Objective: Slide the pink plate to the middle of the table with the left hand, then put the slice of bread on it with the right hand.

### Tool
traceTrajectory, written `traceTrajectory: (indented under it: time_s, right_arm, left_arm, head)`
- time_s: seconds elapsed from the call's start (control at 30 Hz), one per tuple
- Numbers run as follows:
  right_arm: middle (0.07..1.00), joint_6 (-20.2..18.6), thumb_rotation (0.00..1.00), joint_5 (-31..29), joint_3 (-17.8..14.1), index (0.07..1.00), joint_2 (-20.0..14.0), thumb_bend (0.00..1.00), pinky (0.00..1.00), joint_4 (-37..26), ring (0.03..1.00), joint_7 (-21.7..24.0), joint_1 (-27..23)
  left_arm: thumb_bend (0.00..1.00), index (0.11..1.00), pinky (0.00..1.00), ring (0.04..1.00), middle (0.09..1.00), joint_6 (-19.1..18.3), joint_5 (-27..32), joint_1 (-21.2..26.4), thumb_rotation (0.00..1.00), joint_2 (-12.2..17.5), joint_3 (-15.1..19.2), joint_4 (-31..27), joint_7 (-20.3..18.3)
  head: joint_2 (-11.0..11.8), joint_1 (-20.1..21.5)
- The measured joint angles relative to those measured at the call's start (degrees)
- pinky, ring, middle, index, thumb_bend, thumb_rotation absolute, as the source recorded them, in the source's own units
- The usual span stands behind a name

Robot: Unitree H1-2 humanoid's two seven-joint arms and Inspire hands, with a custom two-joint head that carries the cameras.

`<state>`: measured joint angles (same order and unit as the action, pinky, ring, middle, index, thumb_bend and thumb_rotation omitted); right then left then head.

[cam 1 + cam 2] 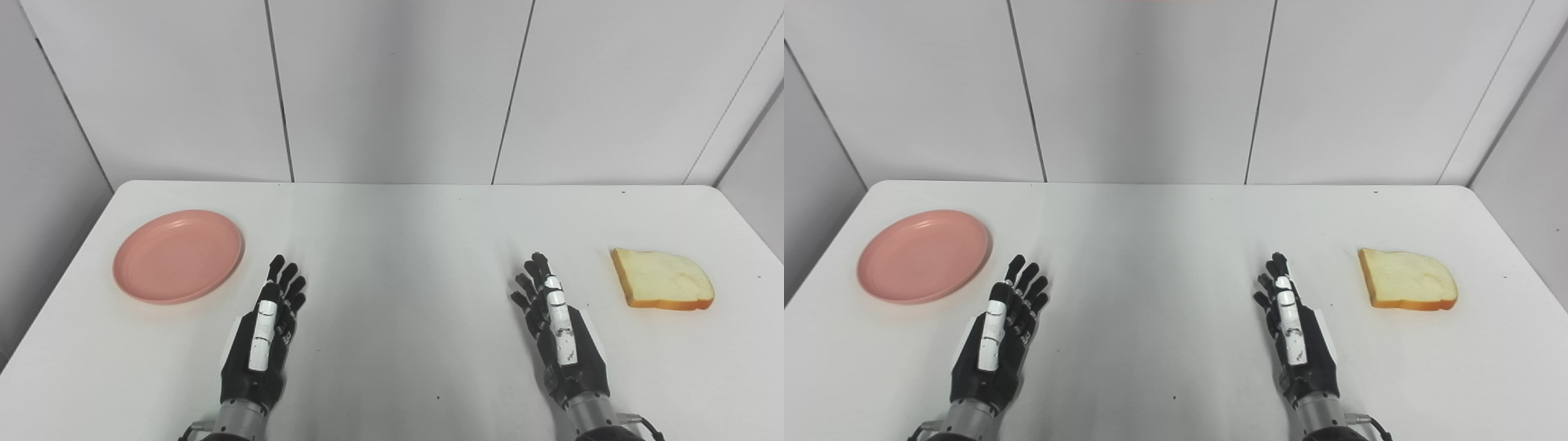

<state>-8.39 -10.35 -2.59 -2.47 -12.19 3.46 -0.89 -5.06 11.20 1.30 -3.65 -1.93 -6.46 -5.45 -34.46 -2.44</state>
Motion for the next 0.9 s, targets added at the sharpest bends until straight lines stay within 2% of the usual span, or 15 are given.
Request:
traceTrajectory:
  time_s: [0.07, 0.1, 0.13, 0.2, 0.37, 0.47, 0.6, 0.9]
  right_arm:
    - [1.0, 0.2, 1.0, -0.3, -0.2, 1.0, -0.1, 0.58, 0.96, 0.2, 0.969, 0.3, 0.0]
    - [1.0, 0.8, 1.0, -0.4, -0.3, 1.0, -0.3, 0.58, 0.96, 0.7, 0.97, 0.5, 0.0]
    - [1.0, 1.4, 1.0, -0.8, -0.5, 1.0, -0.5, 0.58, 0.98, 1.2, 0.975, 0.7, 0.0]
    - [1.0, 2.0, 1.0, -1.8, -1.2, 1.0, -1.2, 0.56, 0.99, 2.2, 0.982, 1.5, 0.0]
    - [1.0, 5.4, 1.0, -4.0, -2.8, 1.0, -2.8, 0.55, 1.0, 5.5, 0.994, 3.6, 0.0]
    - [1.0, 6.9, 1.0, -5.3, -3.3, 1.0, -3.6, 0.58, 1.0, 7.1, 1.0, 4.9, 0.0]
    - [1.0, 8.9, 1.0, -5.7, -3.5, 1.0, -4.3, 0.59, 1.0, 8.1, 1.0, 6.2, -0.7]
    - [1.0, 8.9, 1.0, -5.9, -3.8, 1.0, -4.6, 0.58, 1.0, 8.6, 1.0, 6.7, -0.9]
  left_arm:
    - [0.76, 0.999, 1.0, 0.983, 0.997, 0.2, -0.3, 0.0, 0.89, 0.0, -0.4, 0.3, 0.0]
    - [0.76, 1.0, 1.0, 0.983, 0.997, 0.9, -0.9, 0.0, 0.9, 0.0, -0.7, 0.9, 0.0]
    - [0.77, 1.0, 1.0, 0.99, 0.999, 1.4, -1.4, 0.0, 0.92, 0.0, -1.0, 1.5, -0.1]
    - [0.76, 1.0, 1.0, 0.997, 1.0, 1.7, -2.4, -0.1, 0.94, -0.1, -1.8, 1.9, 0.0]
    - [0.74, 1.0, 1.0, 0.996, 1.0, 2.5, -4.6, 0.1, 0.99, -1.3, -3.6, 3.0, 0.4]
    - [0.73, 1.0, 1.0, 0.999, 1.0, 6.2, -6.8, 1.4, 1.0, -2.5, -4.3, 6.4, 1.1]
    - [0.73, 1.0, 1.0, 1.0, 1.0, 6.9, -7.7, 2.8, 1.0, -3.6, -4.7, 8.4, 1.3]
    - [0.71, 1.0, 1.0, 0.994, 1.0, 9.2, -8.4, 3.3, 1.0, -3.7, -5.2, 9.5, 1.8]
  head:
    - [0.0, 0.0]
    - [0.5, -2.1]
    - [0.5, -2.1]
    - [2.3, -6.2]
    - [4.4, -10.1]
    - [6.0, -12.7]
    - [6.9, -13.5]
    - [7.0, -13.6]
